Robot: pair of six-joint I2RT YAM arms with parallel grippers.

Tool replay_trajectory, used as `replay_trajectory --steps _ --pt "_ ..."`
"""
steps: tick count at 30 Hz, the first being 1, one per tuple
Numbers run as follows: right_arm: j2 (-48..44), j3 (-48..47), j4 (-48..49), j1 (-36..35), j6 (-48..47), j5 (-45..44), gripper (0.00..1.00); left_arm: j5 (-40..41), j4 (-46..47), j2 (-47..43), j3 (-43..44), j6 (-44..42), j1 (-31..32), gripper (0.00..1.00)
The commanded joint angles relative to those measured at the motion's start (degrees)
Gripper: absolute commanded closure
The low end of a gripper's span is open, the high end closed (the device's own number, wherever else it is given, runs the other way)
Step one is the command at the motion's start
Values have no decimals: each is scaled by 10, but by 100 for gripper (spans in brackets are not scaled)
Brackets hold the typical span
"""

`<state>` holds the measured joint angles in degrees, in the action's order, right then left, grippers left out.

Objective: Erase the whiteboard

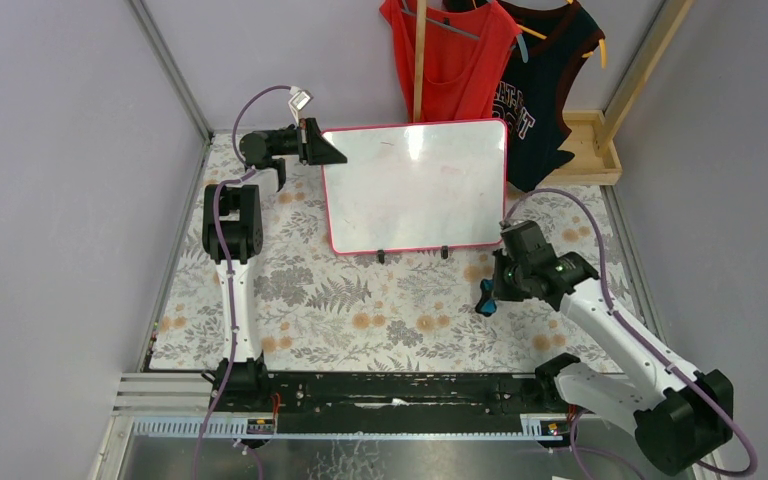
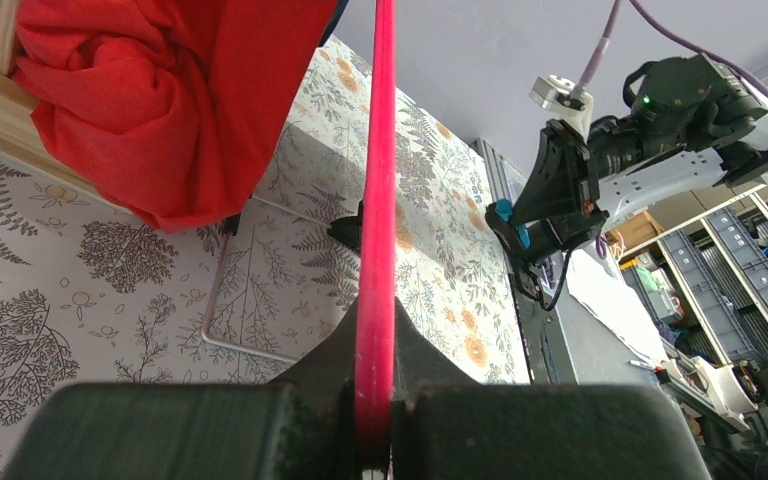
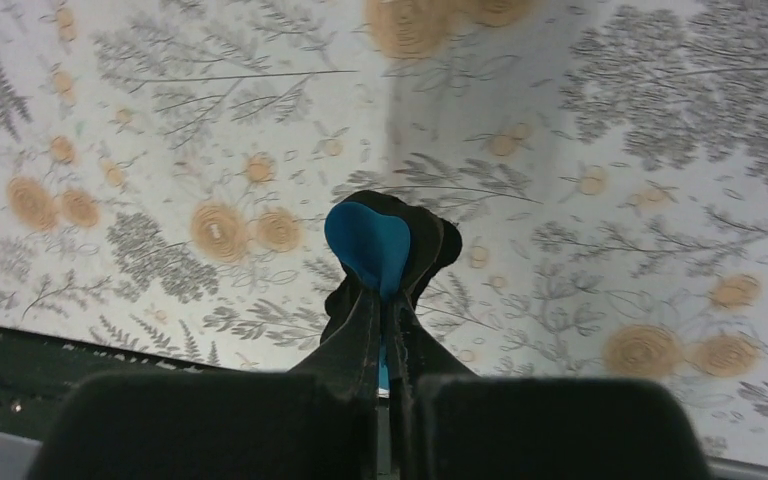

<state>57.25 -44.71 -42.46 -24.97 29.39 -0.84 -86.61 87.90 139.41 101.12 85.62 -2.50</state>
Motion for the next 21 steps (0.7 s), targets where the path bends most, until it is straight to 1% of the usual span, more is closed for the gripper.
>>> replay_trajectory --steps 1,5,11,17,21 --pt "22 -13 45 -59 50 -10 100 -34 39 -8 6 49 10 100" --pt "60 4 83 -90 61 -21 100 -35 39 -6 7 51 10 100" --pt "119 28 156 -112 75 -13 100 -35 39 1 13 55 10 100" --pt "187 20 184 -135 73 -5 100 -37 39 8 19 59 11 100" --pt "205 18 199 -142 74 0 97 -40 39 13 25 64 11 100"
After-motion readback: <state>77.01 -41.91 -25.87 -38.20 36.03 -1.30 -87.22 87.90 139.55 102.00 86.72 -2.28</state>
